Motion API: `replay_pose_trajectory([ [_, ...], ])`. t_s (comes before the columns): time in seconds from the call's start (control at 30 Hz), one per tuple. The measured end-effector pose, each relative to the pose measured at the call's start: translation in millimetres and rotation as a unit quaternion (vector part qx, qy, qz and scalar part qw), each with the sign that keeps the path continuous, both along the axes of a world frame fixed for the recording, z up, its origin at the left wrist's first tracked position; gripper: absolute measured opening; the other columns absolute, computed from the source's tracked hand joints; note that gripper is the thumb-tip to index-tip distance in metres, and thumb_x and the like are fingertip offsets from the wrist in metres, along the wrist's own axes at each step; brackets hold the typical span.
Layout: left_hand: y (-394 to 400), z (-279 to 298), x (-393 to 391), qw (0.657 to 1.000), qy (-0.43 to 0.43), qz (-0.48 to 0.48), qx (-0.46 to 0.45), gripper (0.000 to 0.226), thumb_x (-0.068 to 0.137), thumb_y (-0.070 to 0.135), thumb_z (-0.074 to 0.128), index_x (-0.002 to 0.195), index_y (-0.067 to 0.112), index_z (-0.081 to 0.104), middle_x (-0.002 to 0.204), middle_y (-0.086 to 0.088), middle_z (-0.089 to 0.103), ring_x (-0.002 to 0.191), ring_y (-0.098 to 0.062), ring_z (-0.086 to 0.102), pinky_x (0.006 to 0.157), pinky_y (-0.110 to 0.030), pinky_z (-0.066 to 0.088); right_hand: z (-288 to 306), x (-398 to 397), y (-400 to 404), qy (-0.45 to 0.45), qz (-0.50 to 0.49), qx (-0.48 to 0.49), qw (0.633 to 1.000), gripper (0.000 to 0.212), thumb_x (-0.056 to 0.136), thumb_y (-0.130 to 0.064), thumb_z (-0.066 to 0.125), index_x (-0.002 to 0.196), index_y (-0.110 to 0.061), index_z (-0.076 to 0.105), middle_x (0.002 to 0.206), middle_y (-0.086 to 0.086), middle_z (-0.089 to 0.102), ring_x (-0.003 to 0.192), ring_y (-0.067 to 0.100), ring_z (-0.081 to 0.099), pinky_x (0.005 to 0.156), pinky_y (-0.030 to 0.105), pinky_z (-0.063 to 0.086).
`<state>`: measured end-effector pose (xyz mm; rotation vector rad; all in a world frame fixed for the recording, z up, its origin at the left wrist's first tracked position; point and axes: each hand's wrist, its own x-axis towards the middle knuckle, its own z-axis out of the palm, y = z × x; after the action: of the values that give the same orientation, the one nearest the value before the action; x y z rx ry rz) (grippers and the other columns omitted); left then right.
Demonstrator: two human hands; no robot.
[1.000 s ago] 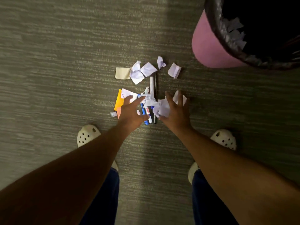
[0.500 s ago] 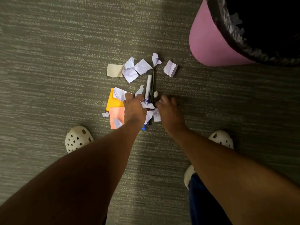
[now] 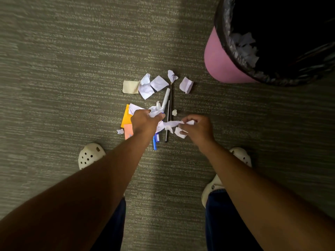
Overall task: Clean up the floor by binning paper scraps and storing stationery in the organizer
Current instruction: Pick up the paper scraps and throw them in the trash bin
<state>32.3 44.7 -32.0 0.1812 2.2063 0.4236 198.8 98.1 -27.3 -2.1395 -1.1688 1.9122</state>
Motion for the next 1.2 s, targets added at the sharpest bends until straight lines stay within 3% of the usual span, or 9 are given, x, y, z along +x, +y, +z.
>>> replay_pose_trajectory([
  [0.17,40,88,8,0.986,-0.073,0.076,0.132,0.052,0.074,0.037,0.092,0.086,-0.008,0.069,0.079,-0.02,0.072,0.073,-0.024,0.066,0.08,-0.05,0.061,95,19,30,0.062,-0.133,0.022,0.989,0.018,0.078,0.003,0.085,0.079,-0.014,0.079,0.088,0.005,0.081,0.074,0.019,0.081,0.061,0.024,0.062],
  [0.33,108,164,22,0.952,-0.173,0.113,0.226,0.036,0.077,0.024,0.091,0.101,0.001,0.076,0.1,-0.017,0.081,0.096,-0.031,0.078,0.094,-0.05,0.062,188,43,79,0.112,-0.249,0.087,0.958,0.03,0.08,0.002,0.084,0.07,-0.026,0.08,0.094,0.003,0.082,0.086,0.02,0.081,0.067,0.024,0.063],
  [0.57,208,223,53,0.952,-0.176,-0.014,0.249,0.023,0.079,0.024,0.09,0.088,0.011,0.073,0.092,-0.011,0.08,0.083,-0.026,0.08,0.083,-0.046,0.066,237,71,167,0.052,-0.352,0.175,0.918,0.021,0.085,0.005,0.079,0.082,-0.012,0.066,0.103,0.009,0.07,0.087,0.025,0.078,0.064,0.026,0.064],
  [0.63,231,229,60,0.951,-0.207,-0.049,0.223,0.03,0.079,0.024,0.089,0.099,0.011,0.072,0.094,-0.01,0.077,0.072,-0.018,0.075,0.083,-0.042,0.066,231,71,187,0.041,-0.34,0.154,0.927,0.018,0.086,0.002,0.079,0.092,-0.01,0.066,0.109,0.01,0.066,0.097,0.027,0.072,0.062,0.029,0.065],
  [0.73,256,234,68,0.952,-0.244,-0.109,0.151,0.075,0.083,0.026,0.085,0.147,0.016,0.049,0.12,-0.011,0.068,0.095,-0.025,0.072,0.086,-0.039,0.063,219,70,208,0.029,-0.293,0.101,0.95,0.039,0.089,-0.015,0.08,0.124,-0.015,0.064,0.129,0.011,0.062,0.11,0.031,0.068,0.075,0.041,0.067],
  [0.8,265,235,69,0.954,-0.239,-0.132,0.123,0.073,0.089,0.033,0.078,0.152,0.021,0.044,0.119,-0.005,0.065,0.098,-0.025,0.071,0.078,-0.036,0.063,214,69,218,0.013,-0.276,0.08,0.958,0.049,0.092,-0.027,0.077,0.137,-0.023,0.059,0.121,0.006,0.064,0.107,0.031,0.07,0.079,0.044,0.067],
  [0.87,268,234,68,0.954,-0.241,-0.143,0.108,0.061,0.095,0.039,0.07,0.149,0.022,0.049,0.113,-0.003,0.065,0.098,-0.026,0.069,0.076,-0.035,0.061,213,68,223,-0.003,-0.265,0.078,0.961,0.043,0.094,-0.032,0.072,0.135,-0.027,0.061,0.105,-0.002,0.063,0.102,0.029,0.07,0.076,0.041,0.067],
  [0.97,262,229,63,0.95,-0.246,-0.131,0.142,0.034,0.1,0.038,0.062,0.127,0.018,0.064,0.117,-0.009,0.067,0.104,-0.03,0.07,0.08,-0.039,0.063,214,68,214,-0.019,-0.26,0.14,0.955,0.006,0.097,-0.027,0.066,0.095,-0.024,0.069,0.091,-0.001,0.067,0.096,0.029,0.073,0.069,0.037,0.065],
  [1.2,191,195,3,0.961,-0.061,-0.065,0.262,0.02,0.092,0.028,0.063,0.078,0.019,0.074,0.062,0.002,0.069,0.049,-0.01,0.061,0.048,-0.029,0.052,210,43,122,0.081,-0.058,0.309,0.946,0.018,0.097,-0.021,0.058,0.085,-0.032,0.067,0.069,-0.007,0.065,0.056,0.013,0.061,0.046,0.024,0.047],
])
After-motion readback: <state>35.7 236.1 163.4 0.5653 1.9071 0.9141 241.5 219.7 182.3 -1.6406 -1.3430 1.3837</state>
